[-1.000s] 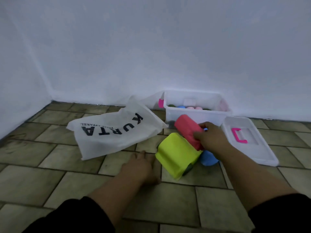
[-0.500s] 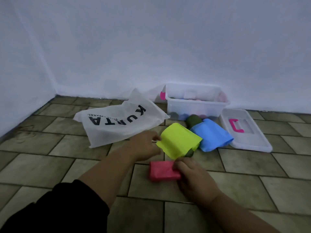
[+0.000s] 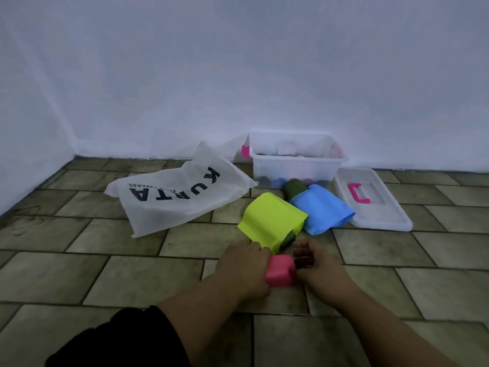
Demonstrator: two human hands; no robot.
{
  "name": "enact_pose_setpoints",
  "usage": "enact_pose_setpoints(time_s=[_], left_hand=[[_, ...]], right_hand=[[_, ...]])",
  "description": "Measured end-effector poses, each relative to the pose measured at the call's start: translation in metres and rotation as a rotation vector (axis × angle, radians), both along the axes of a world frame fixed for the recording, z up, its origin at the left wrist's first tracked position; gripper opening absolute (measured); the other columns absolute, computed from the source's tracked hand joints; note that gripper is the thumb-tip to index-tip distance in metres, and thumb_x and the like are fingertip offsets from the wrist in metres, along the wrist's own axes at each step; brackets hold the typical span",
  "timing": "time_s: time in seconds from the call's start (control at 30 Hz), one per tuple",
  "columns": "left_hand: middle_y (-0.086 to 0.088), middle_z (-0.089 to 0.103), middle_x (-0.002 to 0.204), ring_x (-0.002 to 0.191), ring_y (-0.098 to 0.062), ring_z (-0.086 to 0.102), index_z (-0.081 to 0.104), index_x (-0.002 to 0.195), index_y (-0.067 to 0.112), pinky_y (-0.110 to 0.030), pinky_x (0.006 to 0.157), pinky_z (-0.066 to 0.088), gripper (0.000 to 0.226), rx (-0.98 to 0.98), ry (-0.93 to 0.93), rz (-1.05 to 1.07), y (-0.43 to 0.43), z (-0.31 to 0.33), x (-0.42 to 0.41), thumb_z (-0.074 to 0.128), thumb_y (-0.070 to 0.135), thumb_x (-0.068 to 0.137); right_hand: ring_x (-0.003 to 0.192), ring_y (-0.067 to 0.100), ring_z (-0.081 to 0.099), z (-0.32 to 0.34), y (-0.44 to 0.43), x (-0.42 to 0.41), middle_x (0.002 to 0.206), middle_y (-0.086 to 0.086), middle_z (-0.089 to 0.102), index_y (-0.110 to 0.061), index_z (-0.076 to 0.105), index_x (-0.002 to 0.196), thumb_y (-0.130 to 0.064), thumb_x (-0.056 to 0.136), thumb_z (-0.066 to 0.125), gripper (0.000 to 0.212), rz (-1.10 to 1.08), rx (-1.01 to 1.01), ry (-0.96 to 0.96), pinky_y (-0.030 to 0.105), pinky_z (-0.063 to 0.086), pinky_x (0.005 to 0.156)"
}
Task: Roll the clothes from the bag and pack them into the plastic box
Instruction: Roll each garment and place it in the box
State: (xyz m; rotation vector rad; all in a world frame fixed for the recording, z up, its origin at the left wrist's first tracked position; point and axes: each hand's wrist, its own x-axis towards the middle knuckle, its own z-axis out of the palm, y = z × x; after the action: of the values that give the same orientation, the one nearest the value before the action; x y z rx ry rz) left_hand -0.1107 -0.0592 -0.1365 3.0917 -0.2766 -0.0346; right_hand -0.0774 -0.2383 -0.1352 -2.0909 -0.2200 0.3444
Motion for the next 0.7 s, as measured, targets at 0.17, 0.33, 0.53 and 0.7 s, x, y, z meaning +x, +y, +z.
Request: enact_pose_setpoints(time_s=[0.17,0.33,0.53,0.7], left_hand=[[0.0,0.058,0.101,0.088,-0.02,0.056,0.05,0.112,0.022,-0.031,0.074,0.046,0.043,-0.534,0.15,0.309,0.001,0.011,0.005,0.066,0.038,0.075],[-0.01,0.066,0.093,0.085,-0.028,0.062,0.058,0.105,0.01,-0.033,0.066,0.054,0.033,-1.667,0.417,0.772,-0.01,0.032,0.001,0.07,0.017,0.076],[-0.01,0.074,0.088,0.087,-0.028,0.066,0.063,0.104,0.009,-0.035,0.069,0.053,0.029,-1.874,0.423,0.768,-0.011,0.033,-0.005,0.07,0.019,0.078],[-0.003,0.043,0.135,0.119,-0.022,0.046,0.037,0.139,0.025,-0.043,0.099,0.043,0.085,-1.127,-0.07,0.622,0.037,0.035,0.003,0.078,0.043,0.067]], right_hand=[[0.084,0.011,0.062,0.006,0.001,-0.008,0.093,-0.003,0.066,-0.029,0.059,0.089,-0.005,0.078,0.063,0.027,-0.219,0.108,-0.006,0.028,0.048,0.071],[0.085,0.022,0.068,0.014,0.015,-0.015,0.098,0.006,0.071,-0.018,0.062,0.104,-0.01,0.077,0.07,0.03,0.032,0.284,0.242,0.039,0.054,0.08],[0.08,0.028,0.067,0.015,0.039,-0.018,0.098,0.017,0.071,-0.01,0.062,0.11,-0.011,0.073,0.074,0.039,0.106,0.351,0.345,0.038,0.053,0.069],[0.081,0.015,0.059,0.016,0.028,-0.003,0.091,-0.003,0.066,-0.024,0.06,0.102,-0.029,0.074,0.066,0.029,0.295,-0.389,-0.28,0.028,0.043,0.067]])
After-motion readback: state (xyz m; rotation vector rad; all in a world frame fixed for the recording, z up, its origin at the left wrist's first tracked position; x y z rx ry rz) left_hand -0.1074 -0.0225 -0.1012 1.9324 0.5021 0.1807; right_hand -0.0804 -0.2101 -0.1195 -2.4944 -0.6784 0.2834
